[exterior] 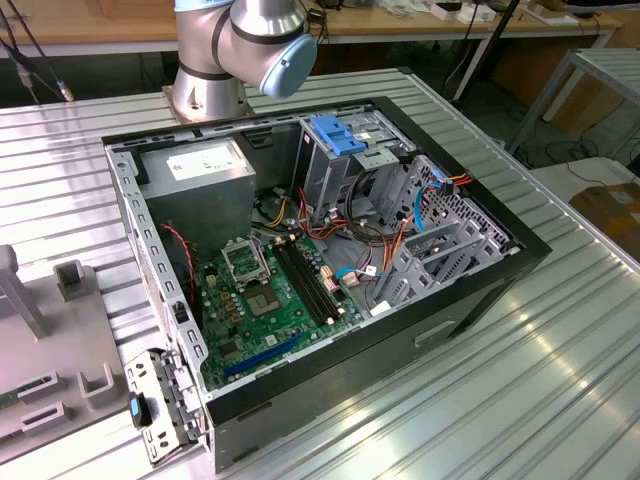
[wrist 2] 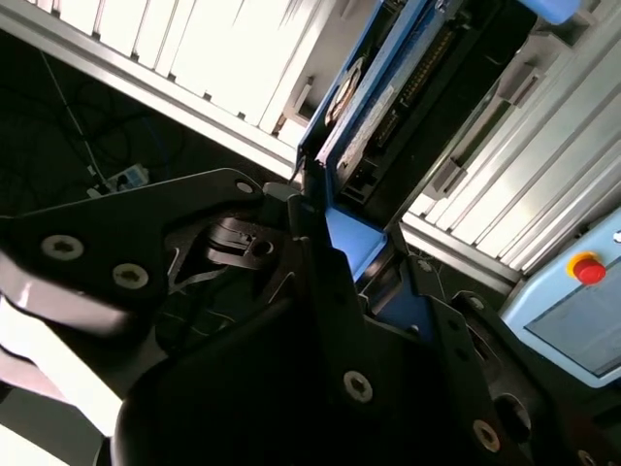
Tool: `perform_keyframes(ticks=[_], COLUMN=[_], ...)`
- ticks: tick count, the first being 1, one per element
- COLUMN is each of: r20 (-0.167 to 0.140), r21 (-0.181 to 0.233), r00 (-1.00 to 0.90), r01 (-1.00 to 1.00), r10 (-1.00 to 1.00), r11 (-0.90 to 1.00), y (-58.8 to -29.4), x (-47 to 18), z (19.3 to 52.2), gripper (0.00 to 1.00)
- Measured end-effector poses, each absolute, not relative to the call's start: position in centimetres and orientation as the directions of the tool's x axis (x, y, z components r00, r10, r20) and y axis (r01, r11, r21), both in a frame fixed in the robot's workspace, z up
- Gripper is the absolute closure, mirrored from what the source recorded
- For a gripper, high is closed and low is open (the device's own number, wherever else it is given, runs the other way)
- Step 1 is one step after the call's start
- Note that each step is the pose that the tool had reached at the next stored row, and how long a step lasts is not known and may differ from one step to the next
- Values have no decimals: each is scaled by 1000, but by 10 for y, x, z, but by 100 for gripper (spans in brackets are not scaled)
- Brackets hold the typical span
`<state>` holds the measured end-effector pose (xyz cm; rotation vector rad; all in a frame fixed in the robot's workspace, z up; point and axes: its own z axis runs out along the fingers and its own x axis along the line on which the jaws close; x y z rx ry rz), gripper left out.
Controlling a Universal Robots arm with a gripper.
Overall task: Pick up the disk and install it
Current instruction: 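Pick up the disk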
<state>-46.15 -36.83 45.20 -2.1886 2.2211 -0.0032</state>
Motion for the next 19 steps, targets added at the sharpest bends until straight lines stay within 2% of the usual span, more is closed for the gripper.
perform_keyframes(ticks=[19], r20=[-14], r21=[-16], r00=[-28], r01=[-999], r10=[-999], r11=[29], y=[-368], x=[-461], z=[492], gripper=[63])
